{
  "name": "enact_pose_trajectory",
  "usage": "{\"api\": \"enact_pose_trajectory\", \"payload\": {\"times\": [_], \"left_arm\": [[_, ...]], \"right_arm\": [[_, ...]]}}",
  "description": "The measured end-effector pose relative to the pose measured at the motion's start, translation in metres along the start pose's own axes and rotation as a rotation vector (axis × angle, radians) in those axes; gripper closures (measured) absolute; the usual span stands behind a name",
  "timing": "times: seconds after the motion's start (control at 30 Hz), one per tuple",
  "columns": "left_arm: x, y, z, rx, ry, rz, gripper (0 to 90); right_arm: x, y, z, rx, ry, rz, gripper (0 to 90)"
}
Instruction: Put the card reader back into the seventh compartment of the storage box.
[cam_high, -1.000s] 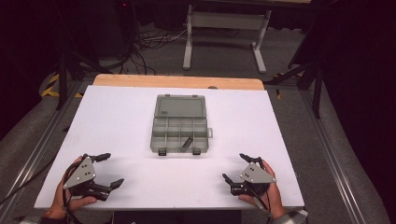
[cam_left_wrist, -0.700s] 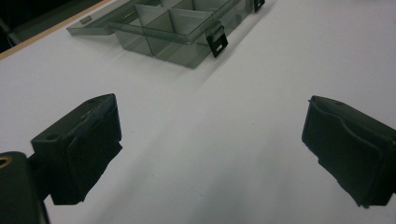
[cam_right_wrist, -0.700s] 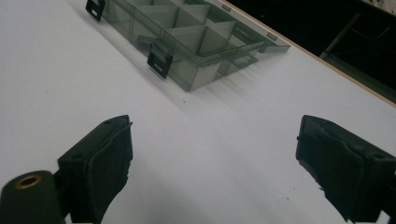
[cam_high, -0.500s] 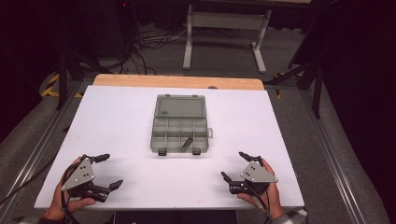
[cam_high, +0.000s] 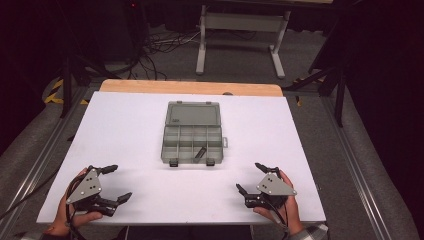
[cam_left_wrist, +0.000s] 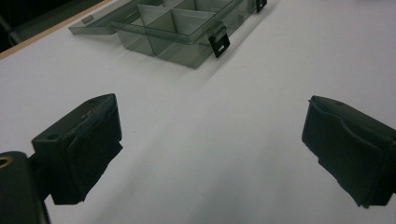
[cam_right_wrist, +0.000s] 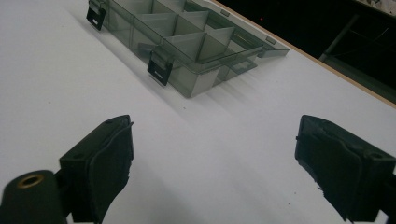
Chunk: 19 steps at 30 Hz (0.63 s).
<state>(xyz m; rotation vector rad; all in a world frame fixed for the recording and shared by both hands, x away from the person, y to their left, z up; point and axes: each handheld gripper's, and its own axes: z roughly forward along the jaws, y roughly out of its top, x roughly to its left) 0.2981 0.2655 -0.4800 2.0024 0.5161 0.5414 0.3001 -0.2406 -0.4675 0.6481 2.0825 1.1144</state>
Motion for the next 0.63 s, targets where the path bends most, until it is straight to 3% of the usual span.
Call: {"api": "enact_pose_trajectory", "payload": {"times": [0.63], "left_arm": [[0.0028, 0.0001, 0.0022, -0.001, 0.005, -0.017, 5.8]], "right_arm": [[-0.0011, -0.0014, 0.0016, 0.004, 0.002, 0.002, 12.8]]}}
